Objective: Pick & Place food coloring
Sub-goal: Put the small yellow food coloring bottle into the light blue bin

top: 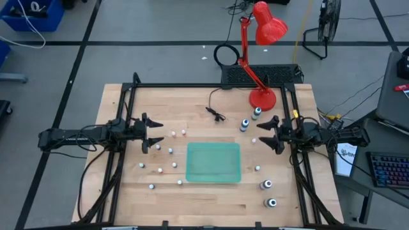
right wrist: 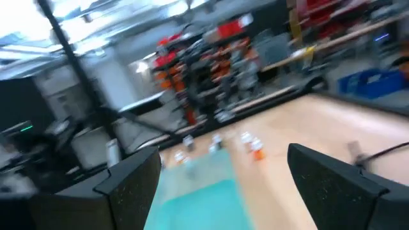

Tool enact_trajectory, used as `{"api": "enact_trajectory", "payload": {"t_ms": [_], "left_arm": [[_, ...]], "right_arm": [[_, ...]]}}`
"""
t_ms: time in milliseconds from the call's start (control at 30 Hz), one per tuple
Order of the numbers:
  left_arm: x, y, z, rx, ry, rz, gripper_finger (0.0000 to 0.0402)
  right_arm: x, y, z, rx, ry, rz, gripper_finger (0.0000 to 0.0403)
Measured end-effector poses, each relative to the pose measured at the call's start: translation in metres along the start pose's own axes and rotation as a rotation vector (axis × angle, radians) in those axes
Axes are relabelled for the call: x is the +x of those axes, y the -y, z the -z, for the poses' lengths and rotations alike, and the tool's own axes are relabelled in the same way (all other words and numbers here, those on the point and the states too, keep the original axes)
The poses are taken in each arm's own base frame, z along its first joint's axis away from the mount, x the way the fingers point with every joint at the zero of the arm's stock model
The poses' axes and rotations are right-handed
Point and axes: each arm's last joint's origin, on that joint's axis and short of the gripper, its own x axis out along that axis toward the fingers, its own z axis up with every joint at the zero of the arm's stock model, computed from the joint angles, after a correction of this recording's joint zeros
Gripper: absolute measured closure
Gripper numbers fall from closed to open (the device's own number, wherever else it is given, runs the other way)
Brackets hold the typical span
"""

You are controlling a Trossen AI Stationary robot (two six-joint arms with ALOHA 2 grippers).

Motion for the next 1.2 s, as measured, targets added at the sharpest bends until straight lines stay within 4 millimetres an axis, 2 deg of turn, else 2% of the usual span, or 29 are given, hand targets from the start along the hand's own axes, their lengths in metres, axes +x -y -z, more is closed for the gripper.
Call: {"api": "enact_trajectory", "payload": {"t_ms": [167, 467, 800, 967, 1067, 1133, 1200], "left_arm": [[0.0, 0.0, 0.0, 0.0, 0.0, 0.0, 0.0091], [0.0, 0.0, 0.0, 0.0, 0.0, 0.0, 0.0091], [0.0, 0.0, 0.0, 0.0, 0.0, 0.0, 0.0091], [0.0, 0.0, 0.0, 0.0, 0.0, 0.0, 0.0091], [0.0, 0.0, 0.0, 0.0, 0.0, 0.0, 0.0091], [0.0, 0.0, 0.0, 0.0, 0.0, 0.0, 0.0091], [0.0, 0.0, 0.0, 0.0, 0.0, 0.0, 0.0092]], "right_arm": [[0.0, 0.002, -0.001, 0.025, 0.031, 0.064, 0.0076], [0.0, 0.001, -0.002, 0.019, 0.042, 0.061, 0.0074], [0.0, 0.004, -0.004, -0.168, 0.074, 0.161, 0.008], [0.0, 0.004, -0.003, -0.125, 0.06, 0.167, 0.0141], [0.003, 0.007, 0.005, -0.066, -0.044, 0.197, 0.0192], [0.005, 0.002, -0.006, -0.034, -0.148, 0.23, 0.0218], [0.008, -0.005, -0.026, -0.003, -0.234, 0.296, 0.0233]]}}
